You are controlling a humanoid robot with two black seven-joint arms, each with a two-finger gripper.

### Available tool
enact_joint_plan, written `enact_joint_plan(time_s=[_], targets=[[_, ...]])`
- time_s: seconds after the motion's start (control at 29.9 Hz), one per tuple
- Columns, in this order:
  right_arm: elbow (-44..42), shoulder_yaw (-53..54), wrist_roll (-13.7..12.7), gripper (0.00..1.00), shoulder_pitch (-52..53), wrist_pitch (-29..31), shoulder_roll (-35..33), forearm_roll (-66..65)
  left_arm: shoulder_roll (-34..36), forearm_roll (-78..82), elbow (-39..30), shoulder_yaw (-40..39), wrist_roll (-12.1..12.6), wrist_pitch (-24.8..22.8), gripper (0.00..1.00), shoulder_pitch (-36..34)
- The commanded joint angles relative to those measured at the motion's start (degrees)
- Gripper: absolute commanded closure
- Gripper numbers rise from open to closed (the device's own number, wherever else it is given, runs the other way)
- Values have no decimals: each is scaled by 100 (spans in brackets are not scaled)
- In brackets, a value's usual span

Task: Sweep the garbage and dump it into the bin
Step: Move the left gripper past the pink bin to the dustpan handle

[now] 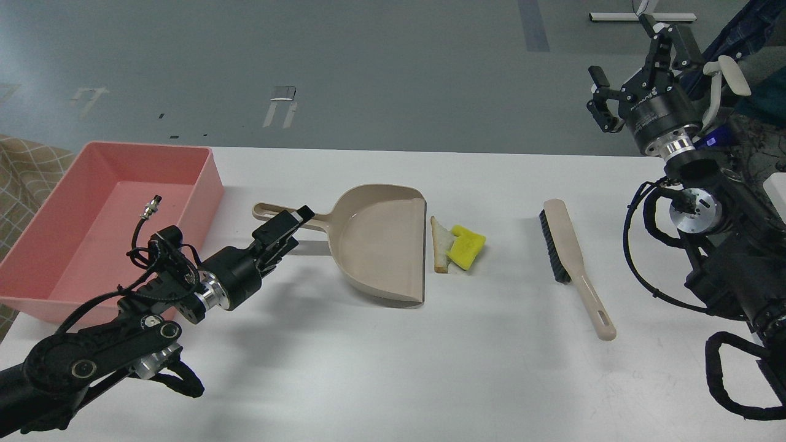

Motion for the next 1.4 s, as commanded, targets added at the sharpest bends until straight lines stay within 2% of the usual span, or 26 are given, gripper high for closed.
enact_joint_plan(time_s=[0.0,0.13,0.37,0.6,0.9,1.07,1.2,1.27,1.37], targets=[[4,0,1,0,-3,7,-2,0,2,9,210,0,84,13,2,-54],[4,0,1,0,5,-1,6,0,-6,26,308,0,225,13,2,-81],[4,0,1,0,-3,-1,6,0,-15,26,440,0,234,154,2,-151],[12,0,1,0,-3,-1,6,0,-445,26,738,0,322,154,2,-318],[21,0,1,0,-3,-1,6,0,-595,26,967,9,331,154,2,-344],[30,-8,1,0,-12,-1,15,0,-587,26,1055,0,471,180,2,-362],[30,-8,1,0,-3,-1,15,0,-595,26,1064,0,480,242,7,-397],[30,-87,1,0,6,-1,15,0,-595,26,1064,0,524,242,17,-423],[39,-149,9,0,6,-1,6,0,-595,26,1064,0,586,242,18,-467]])
